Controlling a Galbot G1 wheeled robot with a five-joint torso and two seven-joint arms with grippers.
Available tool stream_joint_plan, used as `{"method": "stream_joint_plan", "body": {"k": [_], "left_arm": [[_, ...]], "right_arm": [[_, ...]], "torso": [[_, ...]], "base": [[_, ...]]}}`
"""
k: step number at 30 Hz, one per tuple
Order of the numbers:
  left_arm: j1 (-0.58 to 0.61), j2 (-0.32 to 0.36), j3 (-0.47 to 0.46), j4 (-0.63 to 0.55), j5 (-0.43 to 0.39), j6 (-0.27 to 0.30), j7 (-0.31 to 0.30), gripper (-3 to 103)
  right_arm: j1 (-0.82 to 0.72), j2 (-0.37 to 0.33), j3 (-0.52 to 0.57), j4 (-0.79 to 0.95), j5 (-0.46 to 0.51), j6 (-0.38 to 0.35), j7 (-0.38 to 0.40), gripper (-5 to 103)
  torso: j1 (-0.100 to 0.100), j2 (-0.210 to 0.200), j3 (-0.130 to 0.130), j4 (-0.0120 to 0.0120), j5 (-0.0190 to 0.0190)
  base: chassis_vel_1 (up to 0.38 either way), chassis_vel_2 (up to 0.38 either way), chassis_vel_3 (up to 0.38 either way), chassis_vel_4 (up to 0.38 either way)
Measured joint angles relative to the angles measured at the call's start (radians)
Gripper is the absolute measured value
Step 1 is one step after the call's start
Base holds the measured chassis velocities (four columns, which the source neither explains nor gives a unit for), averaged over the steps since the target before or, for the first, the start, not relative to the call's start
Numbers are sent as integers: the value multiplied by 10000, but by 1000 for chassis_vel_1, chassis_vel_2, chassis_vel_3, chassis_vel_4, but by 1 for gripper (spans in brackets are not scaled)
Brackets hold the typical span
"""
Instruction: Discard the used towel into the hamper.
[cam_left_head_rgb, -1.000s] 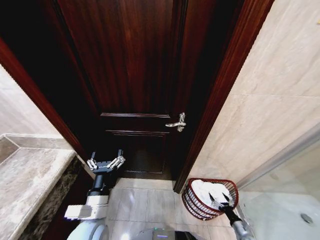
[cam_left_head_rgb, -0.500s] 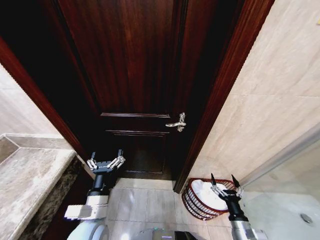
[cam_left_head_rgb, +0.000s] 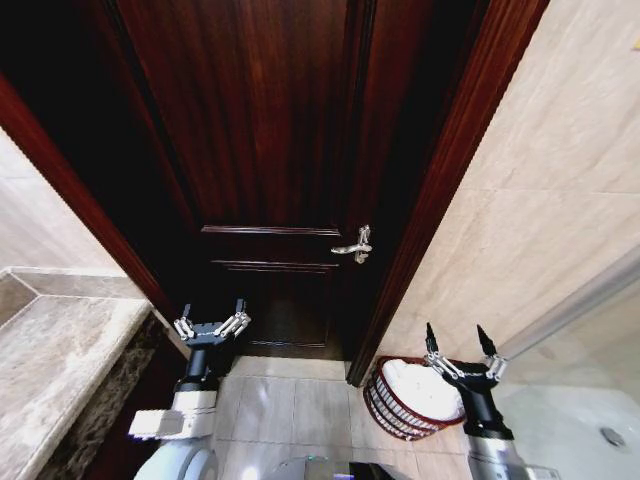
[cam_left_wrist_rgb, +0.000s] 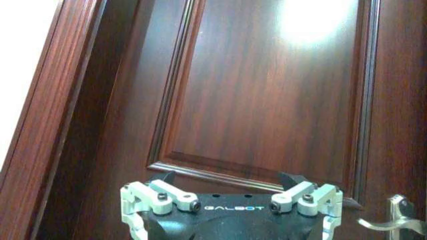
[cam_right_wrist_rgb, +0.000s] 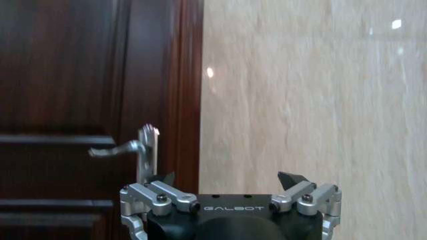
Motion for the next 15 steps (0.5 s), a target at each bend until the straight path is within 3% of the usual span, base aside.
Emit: {"method": "stream_joint_plan", "body": {"k": [2, 4, 15], "left_arm": [[1, 0, 0, 0, 0, 0, 0, 100], [0, 0, 0, 0, 0, 0, 0, 100], [0, 0, 0, 0, 0, 0, 0, 100]], "right_arm": [[121, -119, 28, 86, 29, -804, 377, 100], [143, -122, 1, 243, 16, -1161, 491, 100], [23, -48, -1001, 821, -527, -1680, 179, 100]], "torso": [[0, 0, 0, 1, 1], [0, 0, 0, 0, 1], [0, 1, 0, 0, 0]], "base": [[0, 0, 0, 0], [0, 0, 0, 0], [0, 0, 0, 0]]}}
